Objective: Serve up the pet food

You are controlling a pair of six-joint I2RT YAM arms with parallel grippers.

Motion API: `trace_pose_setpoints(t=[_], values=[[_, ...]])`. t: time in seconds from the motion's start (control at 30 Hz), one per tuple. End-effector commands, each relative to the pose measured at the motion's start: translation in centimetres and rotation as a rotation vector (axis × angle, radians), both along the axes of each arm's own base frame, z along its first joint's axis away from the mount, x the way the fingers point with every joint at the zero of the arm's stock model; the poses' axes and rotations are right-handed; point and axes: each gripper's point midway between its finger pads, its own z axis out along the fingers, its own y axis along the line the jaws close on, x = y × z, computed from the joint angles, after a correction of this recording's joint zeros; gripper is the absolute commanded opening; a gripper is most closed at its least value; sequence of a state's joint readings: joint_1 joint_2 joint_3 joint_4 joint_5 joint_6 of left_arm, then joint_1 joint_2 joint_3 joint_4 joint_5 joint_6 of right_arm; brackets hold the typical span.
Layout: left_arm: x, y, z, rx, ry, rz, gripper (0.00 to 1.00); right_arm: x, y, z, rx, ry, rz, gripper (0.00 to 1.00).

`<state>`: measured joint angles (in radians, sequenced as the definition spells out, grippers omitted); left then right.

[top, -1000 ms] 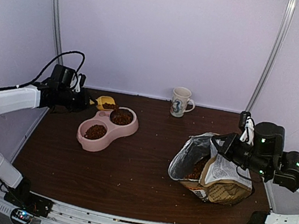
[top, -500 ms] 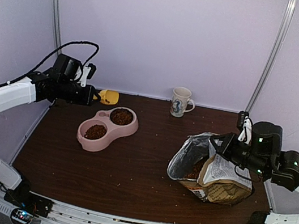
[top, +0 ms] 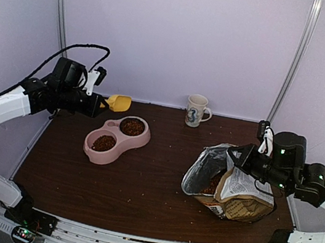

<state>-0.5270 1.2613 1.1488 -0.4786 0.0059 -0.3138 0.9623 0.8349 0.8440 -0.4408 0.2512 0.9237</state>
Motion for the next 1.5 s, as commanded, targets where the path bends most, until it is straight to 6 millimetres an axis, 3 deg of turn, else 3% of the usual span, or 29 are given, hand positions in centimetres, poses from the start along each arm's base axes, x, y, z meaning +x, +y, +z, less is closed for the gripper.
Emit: trace_pose_setpoints(t=[0.0, 0.2, 0.33, 0.57, 0.73, 0.83, 1.1, 1.23, 1.33, 1.47], values=[[-1.2, -0.8, 1.4, -0.020, -0.084, -0.047, 0.00, 0.6, -0.8, 2.1, 0.033, -0.051, -0.048, 0.00], [-5.5, -3.4, -1.9, -0.283, -0.002, -0.175, 0.00, 0.6, -0.8, 1.9, 0.035, -0.052, -0.044, 0.00], [-7.6, -4.2, -5.2, -0.455, 0.121, -0.179, 0.00, 0.6, -0.2, 2.0, 0.028, -0.052, -0.017, 0.00], [-9.6, -4.2, -10.6, -0.579, 0.266, -0.130, 0.01, 0.8, 1.0, 1.8, 0.032, -0.047, 0.017, 0.00], [-10.4, -3.7, -13.6, -0.552, 0.344, -0.094, 0.12, 0.8, 1.3, 1.7, 0.029, -0.040, 0.027, 0.00], [-10.7, -3.1, -15.0, -0.495, 0.376, -0.069, 0.26, 0.7, 1.1, 1.6, 0.026, -0.040, 0.026, 0.00], [-11.3, -1.4, -17.3, -0.385, 0.421, -0.004, 0.55, 0.6, 0.8, 1.7, 0.024, -0.043, 0.018, 0.00], [-11.3, 0.5, -17.6, -0.296, 0.403, 0.062, 0.73, 0.6, 0.9, 2.0, 0.019, -0.049, 0.027, 0.00], [-11.1, 2.7, -17.1, -0.194, 0.368, 0.135, 0.82, 0.5, 1.1, 2.5, 0.001, -0.068, 0.049, 0.00], [-11.0, 5.0, -15.6, -0.101, 0.310, 0.195, 0.87, 0.2, 1.8, 4.0, -0.053, -0.118, 0.121, 0.00]])
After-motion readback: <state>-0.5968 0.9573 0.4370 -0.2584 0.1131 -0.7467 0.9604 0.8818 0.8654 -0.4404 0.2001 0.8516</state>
